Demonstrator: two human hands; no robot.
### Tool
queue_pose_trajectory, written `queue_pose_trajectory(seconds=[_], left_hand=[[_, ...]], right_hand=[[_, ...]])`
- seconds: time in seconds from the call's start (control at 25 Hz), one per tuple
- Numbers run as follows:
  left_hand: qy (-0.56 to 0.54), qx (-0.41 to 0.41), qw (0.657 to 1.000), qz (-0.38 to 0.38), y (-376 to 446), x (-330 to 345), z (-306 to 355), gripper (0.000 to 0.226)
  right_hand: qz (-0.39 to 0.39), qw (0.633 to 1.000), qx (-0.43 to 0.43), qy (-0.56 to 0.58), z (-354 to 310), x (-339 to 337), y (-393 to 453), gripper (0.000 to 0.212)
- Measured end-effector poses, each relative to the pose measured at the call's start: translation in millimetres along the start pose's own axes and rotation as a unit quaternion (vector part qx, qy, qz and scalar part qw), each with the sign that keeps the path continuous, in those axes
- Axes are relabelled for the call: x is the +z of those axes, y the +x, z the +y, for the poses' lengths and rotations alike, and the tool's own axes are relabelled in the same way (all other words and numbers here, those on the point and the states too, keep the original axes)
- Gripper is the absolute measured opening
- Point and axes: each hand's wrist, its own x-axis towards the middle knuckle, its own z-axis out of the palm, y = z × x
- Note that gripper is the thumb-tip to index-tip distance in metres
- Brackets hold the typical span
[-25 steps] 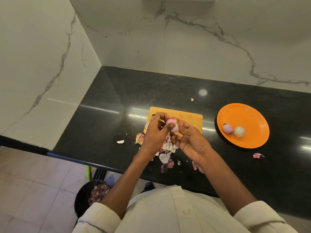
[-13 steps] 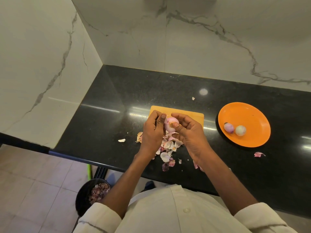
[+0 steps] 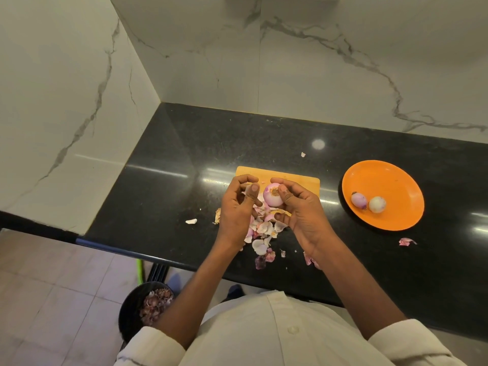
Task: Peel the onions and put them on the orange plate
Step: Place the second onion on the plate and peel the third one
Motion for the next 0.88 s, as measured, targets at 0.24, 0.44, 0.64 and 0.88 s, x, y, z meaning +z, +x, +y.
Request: queue_pose_trajectory(seconds=[0.24, 0.44, 0.64, 0.88], left_hand=[[0.003, 0.004, 0.999, -0.040, -2, -1, -12, 0.025], [0.037, 0.018, 0.998, -0.051, 3, 6, -14, 0.009], [0.075, 0.017, 0.996, -0.051, 3, 12, -9, 0.014], [0.051, 0.001, 0.999, -0.013, 2, 8, -4, 0.021]], right_hand=[[-0.016, 1.000, 0.023, 0.013, 5, -1, 6, 0.026], [-0.023, 0.999, 0.019, -0.025, 7, 0, 8, 0.025], [-0.036, 0.996, 0.004, -0.086, 2, -3, 5, 0.024], [-0.031, 0.996, 0.030, -0.078, 2, -2, 2, 0.029]])
